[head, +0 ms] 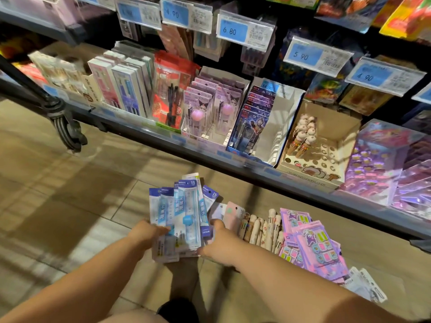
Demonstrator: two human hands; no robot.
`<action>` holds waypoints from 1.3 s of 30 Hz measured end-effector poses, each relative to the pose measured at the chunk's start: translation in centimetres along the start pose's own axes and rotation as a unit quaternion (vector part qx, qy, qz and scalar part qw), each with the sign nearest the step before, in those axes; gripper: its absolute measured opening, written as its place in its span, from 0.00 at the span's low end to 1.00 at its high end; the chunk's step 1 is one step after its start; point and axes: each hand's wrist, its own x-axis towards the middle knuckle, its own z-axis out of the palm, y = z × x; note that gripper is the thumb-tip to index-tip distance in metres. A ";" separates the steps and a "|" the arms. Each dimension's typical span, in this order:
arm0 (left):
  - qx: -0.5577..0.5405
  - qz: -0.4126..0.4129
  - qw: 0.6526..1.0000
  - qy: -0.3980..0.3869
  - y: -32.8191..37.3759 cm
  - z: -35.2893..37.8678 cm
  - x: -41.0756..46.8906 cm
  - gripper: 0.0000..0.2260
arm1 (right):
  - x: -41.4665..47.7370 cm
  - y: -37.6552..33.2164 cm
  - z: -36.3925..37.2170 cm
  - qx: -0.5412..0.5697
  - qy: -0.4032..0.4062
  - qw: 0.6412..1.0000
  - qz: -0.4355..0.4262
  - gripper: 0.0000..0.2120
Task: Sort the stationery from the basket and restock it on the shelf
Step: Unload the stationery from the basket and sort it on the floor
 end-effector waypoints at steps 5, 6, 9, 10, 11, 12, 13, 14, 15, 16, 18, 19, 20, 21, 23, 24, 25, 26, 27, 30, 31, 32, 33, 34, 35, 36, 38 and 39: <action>0.187 0.052 0.980 0.045 0.7 1.1 -0.9 0.28 | -1.8 3.0 -1.1 -0.001 0.022 1.000 -0.003 0.36; 0.235 0.079 0.967 0.048 1.1 1.8 -1.4 0.29 | -2.5 3.8 -1.5 0.008 0.036 0.999 -0.005 0.34; 0.326 0.175 0.929 0.027 3.2 4.9 -3.6 0.26 | -5.3 6.6 -3.3 0.032 0.089 0.996 0.001 0.30; 0.341 0.208 0.917 0.000 4.2 5.9 -4.8 0.25 | -6.5 7.6 -4.0 0.047 0.108 0.993 0.003 0.29; 0.361 0.246 0.899 -0.033 5.2 7.3 -5.9 0.23 | -8.0 9.0 -4.9 0.067 0.131 0.989 0.002 0.28; 0.391 0.286 0.873 -0.063 6.3 8.7 -7.4 0.22 | -9.5 10.5 -5.7 0.082 0.150 0.985 0.000 0.27; 0.419 0.327 0.843 -0.090 7.3 10.2 -8.9 0.21 | -11.4 12.1 -6.6 0.091 0.168 0.982 -0.002 0.26; 0.445 0.366 0.810 -0.110 8.5 11.7 -10.5 0.21 | -13.3 13.7 -7.5 0.089 0.182 0.979 -0.001 0.25; 0.469 0.401 0.777 -0.126 9.5 13.0 -12.1 0.21 | -15.1 15.1 -8.3 0.082 0.190 0.978 0.002 0.24; 0.495 0.434 0.739 -0.143 10.6 14.7 -14.2 0.21 | -17.4 16.7 -9.3 0.075 0.198 0.977 0.007 0.24; 0.526 0.497 0.668 -0.173 12.3 18.4 -18.3 0.20 | -21.5 20.0 -11.4 0.053 0.214 0.975 0.019 0.22; 0.534 0.519 0.640 -0.188 12.9 20.3 -20.3 0.20 | -23.5 21.6 -12.4 0.032 0.224 0.974 0.021 0.21; 0.537 0.535 0.620 -0.202 13.3 22.0 -22.1 0.21 | -25.0 23.0 -13.4 0.008 0.228 0.973 0.027 0.20; 0.539 0.548 0.602 -0.215 13.5 24.0 -24.0 0.21 | -26.5 24.6 -14.3 -0.008 0.234 0.972 0.033 0.19; 0.543 0.566 0.576 -0.232 13.2 28.1 -27.5 0.22 | -29.0 27.6 -15.6 -0.021 0.247 0.968 0.045 0.15; 0.542 0.575 0.564 -0.239 12.8 30.0 -28.9 0.22 | -30.0 28.9 -16.1 -0.015 0.255 0.966 0.050 0.13; 0.538 0.580 0.560 -0.246 12.3 31.8 -30.0 0.24 | -30.6 30.2 -16.4 -0.002 0.259 0.964 0.055 0.11; 0.532 0.583 0.560 -0.252 11.5 33.6 -31.2 0.25 | -31.3 31.4 -16.6 0.006 0.263 0.963 0.059 0.10; 0.527 0.579 0.566 -0.258 10.7 35.1 -31.9 0.27 | -31.9 32.6 -16.7 0.006 0.266 0.962 0.062 0.09; 0.478 0.562 0.616 -0.275 7.7 38.8 -32.9 0.28 | -33.2 36.2 -16.7 -0.011 0.266 0.959 0.093 0.10; 0.450 0.558 0.639 -0.280 6.7 39.8 -32.9 0.26 | -33.6 37.6 -16.6 -0.017 0.264 0.958 0.111 0.11; 0.419 0.561 0.659 -0.275 5.7 40.6 -32.6 0.25 | -33.8 38.8 -16.6 -0.026 0.267 0.955 0.128 0.11; 0.395 0.563 0.676 -0.264 4.9 41.2 -32.4 0.23 | -33.9 40.3 -16.6 -0.036 0.264 0.951 0.158 0.12; 0.380 0.568 0.687 -0.248 4.2 41.6 -32.1 0.22 | -34.3 41.5 -16.6 -0.045 0.257 0.949 0.178 0.13; 0.375 0.571 0.693 -0.229 3.7 41.6 -31.8 0.22 | -34.4 42.9 -16.5 -0.049 0.245 0.946 0.205 0.13; 0.367 0.581 0.692 -0.220 3.4 41.7 -31.7 0.21 | -34.9 44.4 -16.3 -0.054 0.236 0.943 0.227 0.14; 0.347 0.602 0.683 -0.224 3.4 41.8 -31.5 0.19 | -36.1 47.3 -15.6 -0.053 0.223 0.935 0.271 0.17; 0.341 0.608 0.680 -0.228 3.5 41.8 -31.6 0.17 | -36.7 48.8 -15.2 -0.033 0.227 0.929 0.292 0.17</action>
